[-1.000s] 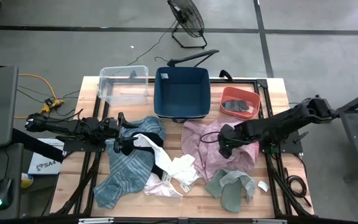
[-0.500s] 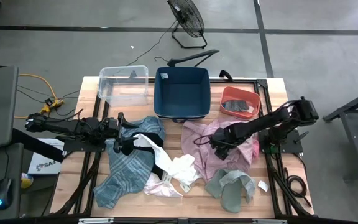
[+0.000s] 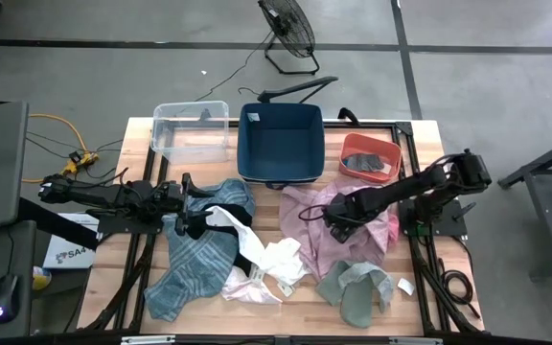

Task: Pick & Place Cloths
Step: Put the pink shirt into the blue bin

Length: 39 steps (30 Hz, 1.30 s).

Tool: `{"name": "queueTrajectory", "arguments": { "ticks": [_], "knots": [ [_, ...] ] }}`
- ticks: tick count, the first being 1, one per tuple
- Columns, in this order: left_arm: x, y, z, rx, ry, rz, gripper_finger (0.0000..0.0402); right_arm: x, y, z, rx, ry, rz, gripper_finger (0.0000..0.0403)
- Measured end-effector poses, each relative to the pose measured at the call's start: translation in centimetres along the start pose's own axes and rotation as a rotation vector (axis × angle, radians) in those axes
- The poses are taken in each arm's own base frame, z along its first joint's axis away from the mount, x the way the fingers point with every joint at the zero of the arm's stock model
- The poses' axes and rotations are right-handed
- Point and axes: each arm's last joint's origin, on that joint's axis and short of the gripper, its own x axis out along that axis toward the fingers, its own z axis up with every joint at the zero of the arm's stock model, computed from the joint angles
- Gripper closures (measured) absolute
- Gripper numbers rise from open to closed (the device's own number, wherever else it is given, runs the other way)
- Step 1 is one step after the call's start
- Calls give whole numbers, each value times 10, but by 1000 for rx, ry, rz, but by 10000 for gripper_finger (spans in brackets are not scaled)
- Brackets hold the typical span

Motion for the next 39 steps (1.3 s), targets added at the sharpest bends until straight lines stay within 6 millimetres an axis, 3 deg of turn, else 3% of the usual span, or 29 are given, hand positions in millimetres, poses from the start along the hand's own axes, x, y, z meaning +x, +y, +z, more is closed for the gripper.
{"name": "queueTrajectory", "arguments": {
  "ticks": [3, 4, 9, 17, 29, 39],
  "knots": [
    [0, 0, 0, 0, 0, 0, 144, 0, -3, 2, 40, 5, -5, 352],
    [0, 0, 0, 0, 0, 0, 144, -2, -4, 3, 52, 6, 1, 363],
    [0, 0, 0, 0, 0, 0, 144, -30, 0, 9, 80, -25, 39, 363],
    [0, 0, 0, 1, 3, -2, 144, -114, 0, 19, 27, -298, 211, 363],
    [0, 0, 0, 1, 4, -2, 144, -230, -26, 15, -66, -752, 312, 363],
    [0, 0, 0, 1, 5, -3, 144, -300, -50, 5, -134, -1044, 318, 363]
  ]
}}
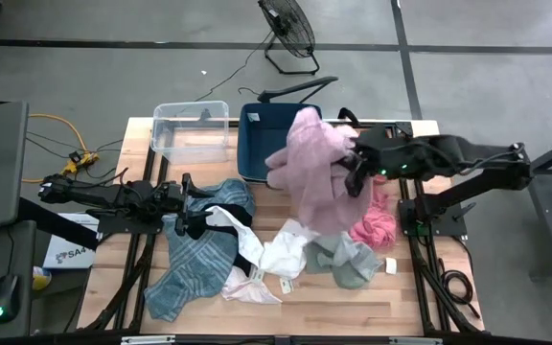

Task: Pick & Place Cloths
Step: Put the pink shirt into the blue bin

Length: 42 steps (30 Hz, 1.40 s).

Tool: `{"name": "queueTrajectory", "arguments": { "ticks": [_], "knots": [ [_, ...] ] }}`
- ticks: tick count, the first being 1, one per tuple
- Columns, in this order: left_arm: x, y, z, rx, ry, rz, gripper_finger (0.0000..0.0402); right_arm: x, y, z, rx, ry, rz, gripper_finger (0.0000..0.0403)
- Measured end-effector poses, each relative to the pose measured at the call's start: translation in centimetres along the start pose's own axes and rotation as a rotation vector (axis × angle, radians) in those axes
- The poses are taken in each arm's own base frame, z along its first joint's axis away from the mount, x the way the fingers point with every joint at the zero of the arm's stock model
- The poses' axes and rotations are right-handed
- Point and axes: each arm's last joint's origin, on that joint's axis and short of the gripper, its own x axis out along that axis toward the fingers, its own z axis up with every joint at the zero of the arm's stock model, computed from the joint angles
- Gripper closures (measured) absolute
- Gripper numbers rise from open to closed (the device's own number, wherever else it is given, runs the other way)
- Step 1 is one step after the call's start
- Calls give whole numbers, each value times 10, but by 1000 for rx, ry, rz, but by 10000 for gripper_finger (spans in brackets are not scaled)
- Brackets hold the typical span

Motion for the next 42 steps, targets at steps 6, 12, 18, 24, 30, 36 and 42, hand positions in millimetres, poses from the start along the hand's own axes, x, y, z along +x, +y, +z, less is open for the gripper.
{"name": "queueTrajectory", "arguments": {
  "ticks": [6, 12, 18, 24, 30, 36, 42],
  "knots": [
    [0, 0, 0, 0, 1, 0, 144, -17, -1, 21, -60, -177, 55, 363],
    [0, 0, 0, 0, 1, 0, 144, -24, 0, 35, -125, -316, 57, 363],
    [0, 0, 0, 0, 1, 0, 144, -21, 1, 37, -179, -346, -36, 363],
    [0, 0, 0, 0, 1, 0, 144, -21, -1, 42, -160, -389, -109, 363],
    [0, 0, 0, 0, 1, 0, 144, 3, -2, 50, -196, -413, -169, 363],
    [0, 0, 0, 0, 1, 0, 144, 44, -3, 61, -281, -438, -275, 363],
    [0, 0, 0, 0, 1, 0, 144, 88, -19, 70, -401, -446, -364, 363]
  ]
}}
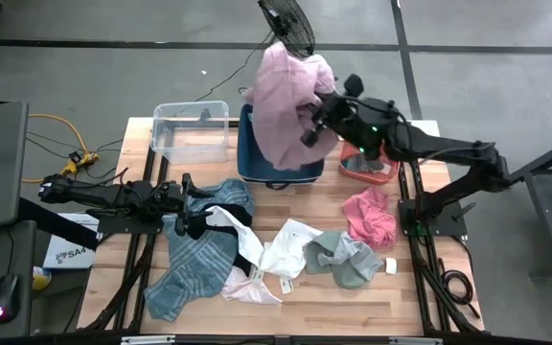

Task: Pick & Place Cloths
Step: Put the pink shirt into the blue bin

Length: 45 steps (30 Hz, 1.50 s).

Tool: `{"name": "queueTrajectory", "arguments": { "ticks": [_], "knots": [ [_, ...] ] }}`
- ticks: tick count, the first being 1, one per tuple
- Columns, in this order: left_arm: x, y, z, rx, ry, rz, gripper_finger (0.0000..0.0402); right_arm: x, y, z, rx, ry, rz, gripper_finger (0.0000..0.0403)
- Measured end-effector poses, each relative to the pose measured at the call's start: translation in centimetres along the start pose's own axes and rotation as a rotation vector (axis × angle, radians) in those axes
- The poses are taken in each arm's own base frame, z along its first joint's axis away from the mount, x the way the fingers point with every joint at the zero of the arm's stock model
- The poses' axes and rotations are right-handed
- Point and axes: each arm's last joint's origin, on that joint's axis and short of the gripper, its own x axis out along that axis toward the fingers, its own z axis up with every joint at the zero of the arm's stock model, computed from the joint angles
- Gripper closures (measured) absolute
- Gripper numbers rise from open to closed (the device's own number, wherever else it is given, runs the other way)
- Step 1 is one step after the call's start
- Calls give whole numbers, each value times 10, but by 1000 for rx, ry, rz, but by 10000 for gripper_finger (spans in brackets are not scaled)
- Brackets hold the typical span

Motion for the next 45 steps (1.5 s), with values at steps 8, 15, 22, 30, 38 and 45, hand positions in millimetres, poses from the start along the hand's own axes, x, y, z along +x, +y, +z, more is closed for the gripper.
{"name": "queueTrajectory", "arguments": {
  "ticks": [8, 15, 22, 30, 38, 45],
  "knots": [
    [0, 0, 0, 0, 0, 0, 144, 47, -12, -36, 84, 103, 25, 363],
    [0, 0, 0, 0, 0, 0, 144, 80, 2, -80, 197, 296, 151, 363],
    [0, 0, 0, 0, 0, 1, 144, 98, 27, -121, 165, 499, 190, 363],
    [0, 0, 0, 0, 0, 0, 144, 111, 38, -155, 289, 664, 132, 363],
    [0, 0, 0, 0, 0, 0, 144, 126, 59, -191, 317, 779, 173, 363],
    [0, 0, 0, 0, 0, 1, 144, 137, 70, -220, 306, 843, 185, 361]
  ]
}}
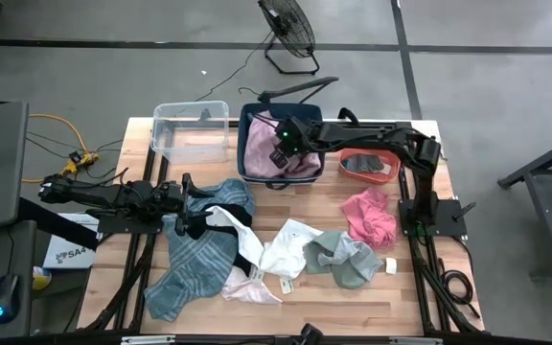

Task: Pick & Place Cloths
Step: Put the pink shirt into the blue bin

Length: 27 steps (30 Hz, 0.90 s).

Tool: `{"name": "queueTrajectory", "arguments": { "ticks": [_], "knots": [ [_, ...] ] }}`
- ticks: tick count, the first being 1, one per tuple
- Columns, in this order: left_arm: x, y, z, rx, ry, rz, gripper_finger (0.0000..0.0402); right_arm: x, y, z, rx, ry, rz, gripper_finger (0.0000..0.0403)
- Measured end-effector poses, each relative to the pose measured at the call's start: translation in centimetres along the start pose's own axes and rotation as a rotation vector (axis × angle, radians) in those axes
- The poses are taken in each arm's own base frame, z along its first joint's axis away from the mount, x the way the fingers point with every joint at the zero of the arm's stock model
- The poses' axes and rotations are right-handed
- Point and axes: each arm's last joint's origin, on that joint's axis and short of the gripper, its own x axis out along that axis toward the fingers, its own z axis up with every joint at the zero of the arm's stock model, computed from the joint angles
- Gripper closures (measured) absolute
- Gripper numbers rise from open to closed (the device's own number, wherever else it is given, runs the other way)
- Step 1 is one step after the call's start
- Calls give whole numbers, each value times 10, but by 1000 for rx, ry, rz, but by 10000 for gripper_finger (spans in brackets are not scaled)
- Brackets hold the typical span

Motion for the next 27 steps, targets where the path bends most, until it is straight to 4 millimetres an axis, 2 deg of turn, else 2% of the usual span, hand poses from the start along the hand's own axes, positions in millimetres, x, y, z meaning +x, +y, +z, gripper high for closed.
{"name": "queueTrajectory", "arguments": {
  "ticks": [3, 15, 19, 27],
  "knots": [
    [0, 0, 0, 0, 0, 0, 144, 7, -3, -3, 29, 18, -14, 361],
    [0, 0, 0, 0, 0, 0, 144, 7, -7, -1, 54, 15, -23, 336],
    [0, 0, 0, 0, 0, -1, 144, -2, -8, 3, 13, -7, -19, 294],
    [0, 0, 0, 0, 0, 0, 144, -37, -12, 18, 24, -86, 0, 167]
  ]
}}
